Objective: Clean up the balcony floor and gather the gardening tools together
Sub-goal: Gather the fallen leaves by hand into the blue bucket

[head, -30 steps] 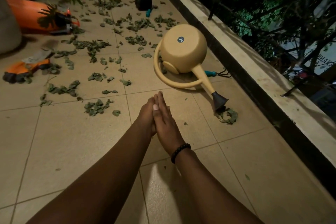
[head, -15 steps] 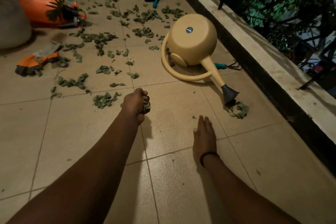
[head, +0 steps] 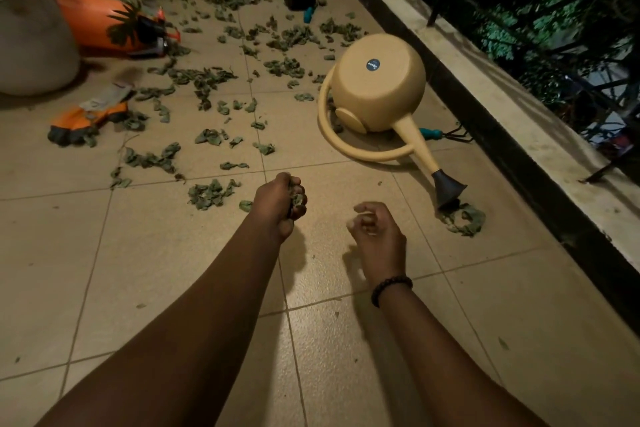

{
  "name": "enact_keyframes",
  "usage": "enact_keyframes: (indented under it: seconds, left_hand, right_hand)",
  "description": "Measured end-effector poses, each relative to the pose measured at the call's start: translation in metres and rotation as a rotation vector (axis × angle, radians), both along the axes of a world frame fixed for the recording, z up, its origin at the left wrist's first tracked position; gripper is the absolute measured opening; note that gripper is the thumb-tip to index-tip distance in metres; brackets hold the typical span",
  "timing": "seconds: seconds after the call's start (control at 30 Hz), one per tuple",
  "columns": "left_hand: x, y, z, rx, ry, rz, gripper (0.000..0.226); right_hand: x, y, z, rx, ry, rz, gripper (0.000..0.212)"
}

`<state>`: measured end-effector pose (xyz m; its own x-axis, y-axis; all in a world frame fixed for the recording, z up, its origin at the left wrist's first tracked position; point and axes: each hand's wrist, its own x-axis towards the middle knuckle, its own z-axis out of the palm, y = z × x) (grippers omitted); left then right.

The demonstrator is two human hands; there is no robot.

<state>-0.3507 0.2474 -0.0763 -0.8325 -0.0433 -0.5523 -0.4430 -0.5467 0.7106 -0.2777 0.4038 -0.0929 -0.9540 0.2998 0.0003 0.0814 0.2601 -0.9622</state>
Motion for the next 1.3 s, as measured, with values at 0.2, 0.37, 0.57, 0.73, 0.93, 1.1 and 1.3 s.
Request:
enact_keyframes:
  seconds: [0.2, 0.37, 0.57, 0.73, 0.93, 1.1, 1.3]
  left_hand:
    - [0.014, 0.019, 0.012, -0.113, -0.008, -0.152, 0.029]
    - [0.011, 0.042, 0.015, -0.193, 0.031, -0.135, 0.032]
    - [0.017, 0.068, 0.01, -0.179, -0.058, -0.227, 0.031]
    - [0.024, 0.069, 0.01, -0.223, -0.047, -0.257, 0.031]
    - [0.013, 0.027, -0.007, -0.288, -0.068, -0.198, 0.031]
    - [0.014, -0.001, -0.022, -0.326, -0.09, -0.143, 0.029]
    - [0.016, -0.002, -0.024, -0.343, -0.106, -0.152, 0.031]
  right_hand:
    - [-0.013, -0.045, 0.032, 0.354, 0.247, 0.174, 0.014]
    - [-0.007, -0.032, 0.018, 0.405, 0.283, 0.091, 0.02]
    - [0.06, 0.085, -0.064, 0.52, -0.506, -0.708, 0.065]
    - [0.067, 0.142, -0.109, 0.604, -0.659, -0.596, 0.091]
    - [-0.037, 0.183, -0.091, 0.695, -0.529, -0.282, 0.101]
    - [-0.105, 0.193, -0.076, 0.685, -0.586, -0.098, 0.098]
    - [-0.074, 0.162, -0.1, 0.995, -0.281, -0.234, 0.025]
